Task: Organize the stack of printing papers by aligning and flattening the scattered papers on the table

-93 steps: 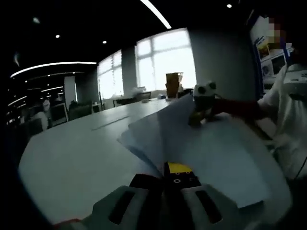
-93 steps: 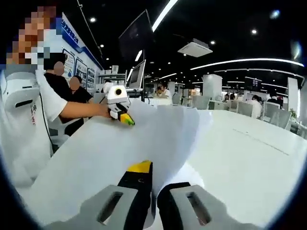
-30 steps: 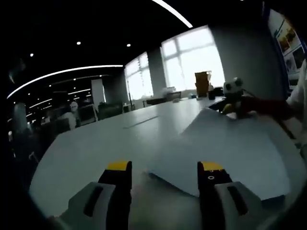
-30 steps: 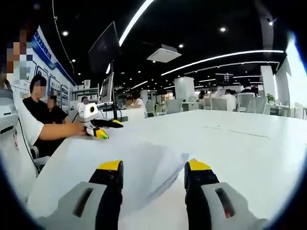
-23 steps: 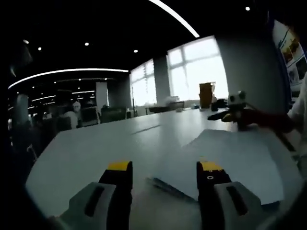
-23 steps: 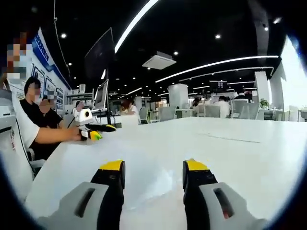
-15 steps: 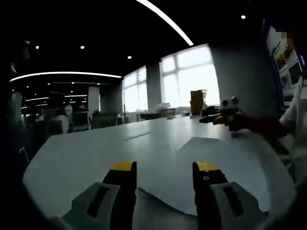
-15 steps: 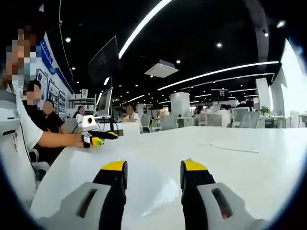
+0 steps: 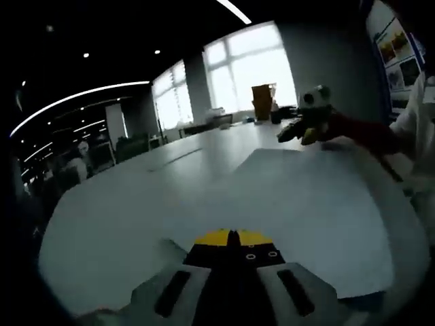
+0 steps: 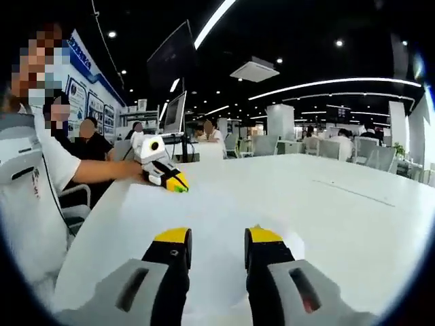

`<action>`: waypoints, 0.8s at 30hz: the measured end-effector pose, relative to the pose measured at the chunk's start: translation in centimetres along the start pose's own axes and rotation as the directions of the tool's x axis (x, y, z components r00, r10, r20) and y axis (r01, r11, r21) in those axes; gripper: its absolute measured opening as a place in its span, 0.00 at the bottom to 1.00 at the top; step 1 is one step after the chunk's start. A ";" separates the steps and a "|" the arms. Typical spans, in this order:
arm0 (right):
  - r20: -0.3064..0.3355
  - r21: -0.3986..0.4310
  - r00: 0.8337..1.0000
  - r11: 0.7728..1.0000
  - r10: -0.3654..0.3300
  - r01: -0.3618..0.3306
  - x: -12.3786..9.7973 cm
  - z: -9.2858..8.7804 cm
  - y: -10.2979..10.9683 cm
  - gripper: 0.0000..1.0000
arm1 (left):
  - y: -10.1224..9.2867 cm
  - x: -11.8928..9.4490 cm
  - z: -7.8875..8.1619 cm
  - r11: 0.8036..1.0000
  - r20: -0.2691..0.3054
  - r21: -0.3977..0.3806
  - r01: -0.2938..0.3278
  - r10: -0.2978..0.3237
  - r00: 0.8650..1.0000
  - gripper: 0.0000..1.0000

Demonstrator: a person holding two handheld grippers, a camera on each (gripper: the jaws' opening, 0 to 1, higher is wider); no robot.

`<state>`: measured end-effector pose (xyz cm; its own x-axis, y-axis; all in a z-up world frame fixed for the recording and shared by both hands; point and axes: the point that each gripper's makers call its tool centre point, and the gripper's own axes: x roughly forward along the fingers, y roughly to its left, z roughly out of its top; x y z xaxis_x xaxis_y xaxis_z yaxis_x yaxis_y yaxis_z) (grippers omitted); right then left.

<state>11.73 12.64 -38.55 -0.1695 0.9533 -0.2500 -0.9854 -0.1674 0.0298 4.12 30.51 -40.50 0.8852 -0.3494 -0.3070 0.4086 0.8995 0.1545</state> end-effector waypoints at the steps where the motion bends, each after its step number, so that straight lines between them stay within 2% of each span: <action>1: -0.009 0.005 1.000 1.000 0.004 -0.004 0.1 -0.2 0.1 0.24 | 0.0 0.0 0.0 1.000 0.001 -0.002 -0.001 0.001 1.000 0.06; 2: -0.019 0.016 1.000 1.000 0.005 -0.004 0.2 -0.6 0.1 0.23 | 0.0 0.0 0.0 1.000 0.001 -0.006 -0.003 0.004 1.000 0.06; 4: -0.094 0.066 0.995 0.997 -0.021 0.027 0.1 -2.0 -0.6 0.16 | 0.1 -0.1 -0.1 1.000 0.001 -0.014 -0.007 0.007 1.000 0.06; 6: -0.150 0.079 0.988 0.995 -0.046 0.059 0.1 -3.3 -1.2 0.11 | 0.1 -0.1 -0.1 1.000 0.002 -0.019 -0.010 0.010 1.000 0.06; 7: -0.148 0.062 0.988 0.997 -0.042 0.051 -0.1 -3.6 -0.9 0.08 | 0.1 -0.1 -0.1 1.000 0.002 -0.020 -0.010 0.010 1.000 0.06; 9: -0.142 0.096 0.989 0.993 -0.051 0.065 0.2 -3.5 -1.1 0.05 | 0.1 -0.1 -0.1 1.000 0.001 -0.027 -0.011 0.011 1.000 0.06; 12: -0.136 0.104 0.989 0.991 -0.064 0.079 0.7 -3.5 -2.1 0.03 | 0.1 -0.2 -0.1 1.000 0.000 -0.029 -0.010 0.010 1.000 0.06; 17: -0.130 0.102 0.988 0.990 -0.087 0.101 1.3 -3.3 -3.4 0.06 | 0.0 -0.4 -0.1 1.000 0.004 -0.015 -0.012 0.012 1.000 0.06; 24: -0.115 0.097 0.991 0.992 -0.075 0.086 1.1 -2.7 -3.2 0.13 | 0.2 -0.4 -0.1 1.000 0.007 -0.009 -0.011 0.011 1.000 0.06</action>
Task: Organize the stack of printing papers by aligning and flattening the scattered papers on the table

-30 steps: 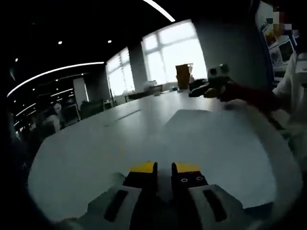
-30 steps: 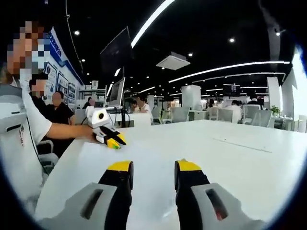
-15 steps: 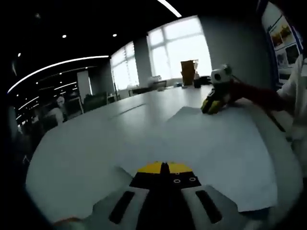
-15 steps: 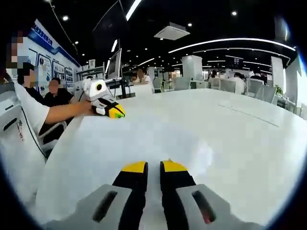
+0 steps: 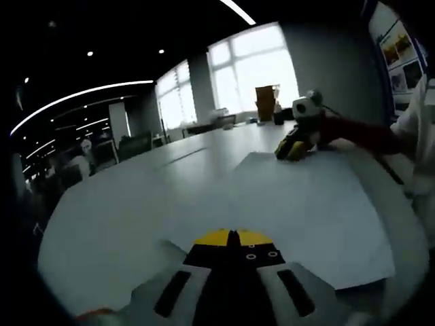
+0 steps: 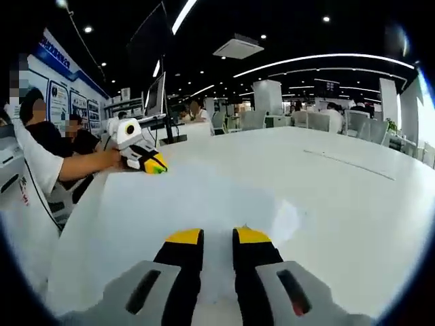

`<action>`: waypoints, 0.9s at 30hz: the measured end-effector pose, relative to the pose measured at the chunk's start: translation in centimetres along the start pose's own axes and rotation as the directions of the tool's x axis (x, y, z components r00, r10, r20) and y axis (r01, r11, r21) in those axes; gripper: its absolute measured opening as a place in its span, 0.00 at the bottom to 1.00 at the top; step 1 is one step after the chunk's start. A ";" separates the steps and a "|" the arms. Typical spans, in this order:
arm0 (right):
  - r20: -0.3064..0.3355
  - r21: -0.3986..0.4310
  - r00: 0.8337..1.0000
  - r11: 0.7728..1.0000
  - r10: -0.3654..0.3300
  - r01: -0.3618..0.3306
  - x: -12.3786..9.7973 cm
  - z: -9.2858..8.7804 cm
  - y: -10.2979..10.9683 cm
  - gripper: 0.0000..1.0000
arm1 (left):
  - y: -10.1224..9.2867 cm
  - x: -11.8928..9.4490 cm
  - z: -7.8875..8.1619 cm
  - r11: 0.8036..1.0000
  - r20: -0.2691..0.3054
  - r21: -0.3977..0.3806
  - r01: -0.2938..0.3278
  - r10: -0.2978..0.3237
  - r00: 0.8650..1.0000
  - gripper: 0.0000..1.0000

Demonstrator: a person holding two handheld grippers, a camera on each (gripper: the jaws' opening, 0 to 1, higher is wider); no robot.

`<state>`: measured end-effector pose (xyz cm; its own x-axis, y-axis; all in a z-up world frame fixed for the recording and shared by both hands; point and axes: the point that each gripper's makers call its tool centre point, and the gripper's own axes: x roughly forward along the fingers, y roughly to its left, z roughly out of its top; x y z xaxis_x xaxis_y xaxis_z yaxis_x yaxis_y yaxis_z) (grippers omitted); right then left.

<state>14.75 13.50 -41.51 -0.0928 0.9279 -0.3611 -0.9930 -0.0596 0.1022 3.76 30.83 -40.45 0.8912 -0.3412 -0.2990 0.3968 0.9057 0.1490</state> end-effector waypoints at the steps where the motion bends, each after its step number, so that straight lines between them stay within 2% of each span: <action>1: -0.001 0.000 1.000 1.000 -0.003 0.003 -0.1 0.0 -0.1 0.14 | 0.0 0.0 0.1 1.000 0.004 0.009 0.000 0.000 1.000 0.08; 2: 0.002 -0.008 1.000 1.000 -0.002 0.002 -0.4 0.2 0.1 0.15 | 0.0 -0.1 0.2 1.000 0.009 0.017 0.001 -0.002 1.000 0.11; 4: 0.024 -0.032 1.000 0.999 -0.008 0.009 -0.8 0.6 0.6 0.18 | -0.7 -0.1 1.3 0.998 0.068 -0.044 0.053 -0.050 0.996 0.31; 6: 0.030 -0.038 1.000 0.999 0.002 -0.001 -1.1 0.8 1.0 0.24 | -1.0 -0.3 1.7 0.995 0.086 -0.060 0.077 -0.071 0.994 0.47; 7: 0.032 -0.032 0.999 0.999 0.009 -0.008 -1.1 0.9 1.1 0.26 | -0.9 -0.3 1.7 0.995 0.082 -0.059 0.076 -0.071 0.994 0.47; 10: 0.030 -0.038 0.999 0.999 0.029 -0.028 -1.4 1.3 1.7 0.27 | -1.1 -0.6 0.4 0.995 0.015 -0.074 0.074 -0.073 0.997 0.39; 14: 0.025 -0.067 0.999 0.997 0.028 -0.027 -1.7 1.4 1.9 0.29 | -1.2 -1.0 0.3 0.993 0.011 -0.090 0.077 -0.076 0.997 0.42; 20: -0.010 -0.028 1.000 0.999 0.022 -0.022 -2.1 1.3 2.1 0.52 | -2.2 -1.9 0.7 0.992 -0.010 -0.089 0.085 -0.087 0.996 0.51; 24: -0.022 -0.016 0.999 0.999 0.033 -0.033 -2.4 1.3 3.0 0.61 | -2.7 -2.6 0.9 0.995 -0.019 -0.069 0.072 -0.074 0.997 0.55; 27: -0.021 -0.005 0.999 0.999 0.038 -0.038 -3.0 1.5 3.5 0.66 | -2.3 -3.7 0.9 0.996 -0.042 -0.085 -0.001 -0.003 0.999 0.55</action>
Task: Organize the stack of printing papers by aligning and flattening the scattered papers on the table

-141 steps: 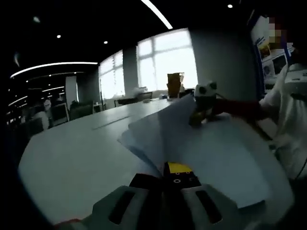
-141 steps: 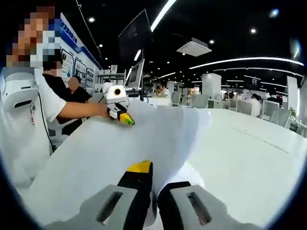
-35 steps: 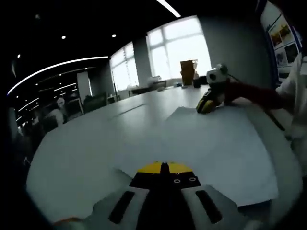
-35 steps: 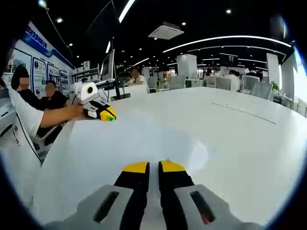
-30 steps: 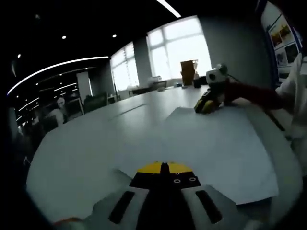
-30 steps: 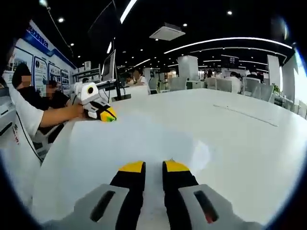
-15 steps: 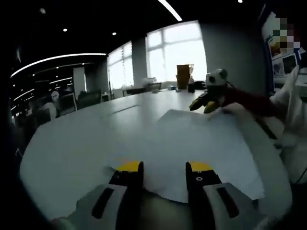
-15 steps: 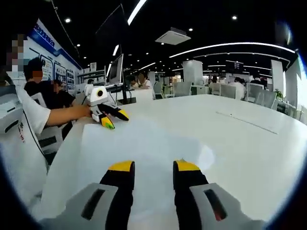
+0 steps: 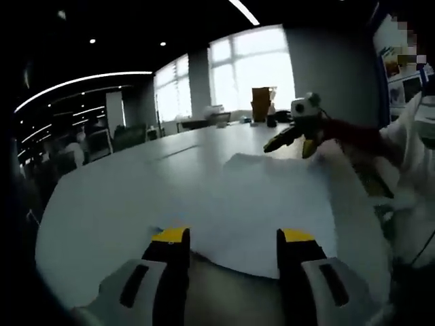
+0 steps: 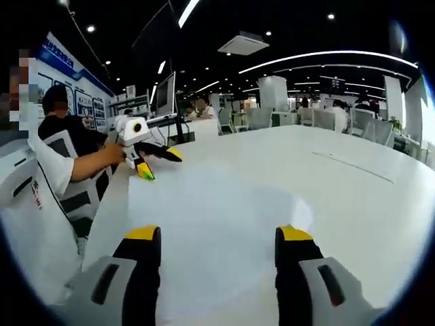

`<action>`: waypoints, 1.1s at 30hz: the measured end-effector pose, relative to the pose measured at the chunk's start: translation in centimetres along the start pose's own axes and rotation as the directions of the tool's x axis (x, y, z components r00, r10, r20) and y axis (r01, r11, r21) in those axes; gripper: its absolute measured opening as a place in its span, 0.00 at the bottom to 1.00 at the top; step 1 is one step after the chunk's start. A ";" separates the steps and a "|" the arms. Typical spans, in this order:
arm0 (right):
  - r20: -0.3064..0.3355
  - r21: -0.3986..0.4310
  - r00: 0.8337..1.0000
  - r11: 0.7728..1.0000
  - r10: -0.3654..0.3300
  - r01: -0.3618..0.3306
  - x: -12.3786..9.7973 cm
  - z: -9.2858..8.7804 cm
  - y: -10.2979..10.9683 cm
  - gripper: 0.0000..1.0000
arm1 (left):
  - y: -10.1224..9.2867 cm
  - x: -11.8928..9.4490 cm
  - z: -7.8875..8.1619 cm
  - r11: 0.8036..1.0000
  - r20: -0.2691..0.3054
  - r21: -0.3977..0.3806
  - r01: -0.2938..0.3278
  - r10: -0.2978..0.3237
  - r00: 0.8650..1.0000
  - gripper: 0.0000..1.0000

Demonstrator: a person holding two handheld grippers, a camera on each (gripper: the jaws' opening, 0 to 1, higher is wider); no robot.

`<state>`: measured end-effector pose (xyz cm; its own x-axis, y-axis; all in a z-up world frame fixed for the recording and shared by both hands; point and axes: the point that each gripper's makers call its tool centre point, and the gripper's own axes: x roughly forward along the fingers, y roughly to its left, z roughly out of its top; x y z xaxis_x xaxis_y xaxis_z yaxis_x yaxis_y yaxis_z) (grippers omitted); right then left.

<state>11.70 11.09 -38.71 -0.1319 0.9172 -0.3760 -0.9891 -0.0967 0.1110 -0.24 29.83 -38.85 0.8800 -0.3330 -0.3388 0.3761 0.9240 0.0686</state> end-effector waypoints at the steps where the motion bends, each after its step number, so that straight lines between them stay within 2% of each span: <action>1: 0.002 0.005 1.000 1.000 0.000 0.000 -0.2 0.1 0.1 0.68 | -0.6 -0.3 0.2 1.000 0.009 0.008 0.016 -0.016 1.000 0.56; 2: 0.012 0.010 1.000 1.000 -0.001 0.001 -0.4 0.2 0.2 0.70 | -0.9 -0.6 0.3 1.000 0.020 0.007 0.010 -0.010 1.000 0.56; 8: 0.049 0.029 0.998 0.999 -0.041 0.040 -1.8 0.9 0.6 0.83 | -2.2 -1.8 -0.3 1.000 -0.016 -0.007 -0.003 0.003 1.000 0.66; 12: 0.020 0.031 0.996 0.996 -0.084 0.083 -2.5 0.6 0.5 0.90 | -2.9 -2.6 0.3 0.996 0.004 -0.088 -0.008 0.008 1.000 0.69; 16: 0.021 0.044 0.995 0.994 -0.101 0.100 -3.2 0.6 0.5 0.90 | -3.3 -3.5 0.8 0.994 0.017 -0.107 -0.019 0.021 1.000 0.73; 21: 0.026 0.056 0.993 0.992 -0.115 0.114 -3.6 0.6 0.6 0.90 | -4.2 -4.2 1.4 0.991 0.036 -0.137 -0.001 0.006 0.999 0.81; 25: 0.024 0.061 0.992 0.991 -0.123 0.122 -4.1 0.5 1.0 0.90 | -5.1 -4.9 1.0 0.992 0.008 -0.126 -0.001 0.002 1.000 0.84; 30: 0.018 0.060 0.990 0.989 -0.138 0.137 -4.8 0.2 1.4 0.90 | -6.2 -5.6 0.5 0.994 0.000 -0.112 0.010 -0.010 1.000 0.96; 33: 0.007 0.056 0.989 0.987 -0.150 0.150 -5.3 -0.3 1.6 0.90 | -6.6 -6.0 -0.3 0.994 -0.024 -0.111 0.006 -0.008 1.000 0.97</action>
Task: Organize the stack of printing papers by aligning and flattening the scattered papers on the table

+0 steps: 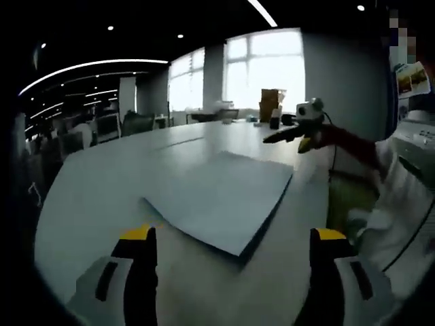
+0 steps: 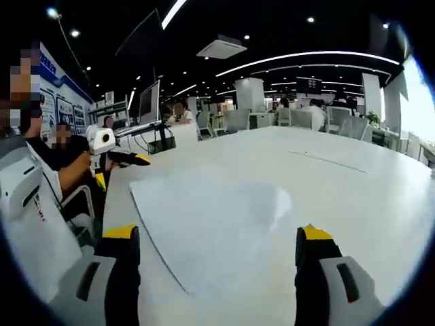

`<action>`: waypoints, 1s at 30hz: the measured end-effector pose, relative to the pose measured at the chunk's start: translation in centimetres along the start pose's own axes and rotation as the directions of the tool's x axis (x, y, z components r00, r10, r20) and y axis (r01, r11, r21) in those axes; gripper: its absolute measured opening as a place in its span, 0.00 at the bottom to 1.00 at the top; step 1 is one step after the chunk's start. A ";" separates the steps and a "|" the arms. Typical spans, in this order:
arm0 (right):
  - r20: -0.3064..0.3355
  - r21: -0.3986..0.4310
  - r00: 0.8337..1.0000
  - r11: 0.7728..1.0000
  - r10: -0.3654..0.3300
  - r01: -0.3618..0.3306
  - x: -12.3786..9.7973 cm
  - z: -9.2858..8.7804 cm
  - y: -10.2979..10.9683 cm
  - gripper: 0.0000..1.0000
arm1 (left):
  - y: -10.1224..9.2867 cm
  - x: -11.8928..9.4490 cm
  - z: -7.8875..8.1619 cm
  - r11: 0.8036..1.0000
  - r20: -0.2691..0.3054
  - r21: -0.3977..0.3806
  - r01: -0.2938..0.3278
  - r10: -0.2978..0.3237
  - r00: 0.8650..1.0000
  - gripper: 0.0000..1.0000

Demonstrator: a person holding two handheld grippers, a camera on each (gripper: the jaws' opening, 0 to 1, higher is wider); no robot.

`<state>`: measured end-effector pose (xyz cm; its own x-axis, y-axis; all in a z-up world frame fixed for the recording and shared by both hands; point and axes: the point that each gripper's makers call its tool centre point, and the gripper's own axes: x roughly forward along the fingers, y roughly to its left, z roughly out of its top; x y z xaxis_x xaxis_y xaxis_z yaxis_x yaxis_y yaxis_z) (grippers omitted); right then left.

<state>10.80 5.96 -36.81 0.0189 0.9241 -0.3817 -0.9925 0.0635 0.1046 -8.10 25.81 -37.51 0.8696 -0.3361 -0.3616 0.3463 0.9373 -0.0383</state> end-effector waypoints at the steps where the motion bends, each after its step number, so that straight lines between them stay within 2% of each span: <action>1: -0.003 0.001 1.000 1.000 -0.002 0.002 -0.2 -0.2 0.1 0.90 | 0.0 -0.1 -0.1 1.000 0.002 -0.007 0.000 0.000 1.000 0.97; 5: -0.012 0.006 1.000 1.000 -0.009 0.009 -1.0 -0.8 0.4 0.90 | -0.3 -0.8 -0.2 0.998 0.024 -0.066 0.003 -0.001 1.000 0.96; 14: -0.004 0.021 1.000 0.999 -0.030 0.030 -2.0 -1.1 0.6 0.90 | -0.4 -1.4 -0.8 0.997 0.014 -0.067 -0.023 0.024 1.000 0.96; 22: -0.031 0.008 0.999 0.999 -0.031 0.031 -2.9 -1.9 1.8 0.90 | -0.5 -2.8 -1.3 0.995 0.014 -0.070 -0.066 0.067 0.998 0.94; 30: -0.037 0.052 0.998 0.997 -0.047 0.049 -2.6 -3.2 1.1 0.90 | 0.2 -4.5 -2.0 0.987 0.010 -0.098 -0.124 0.126 0.992 0.92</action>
<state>9.28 2.42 -38.69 0.0607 0.9055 -0.4201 -0.9827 0.1280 0.1339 -12.66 27.69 -37.76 0.9099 -0.2162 -0.3541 0.1992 0.9763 -0.0844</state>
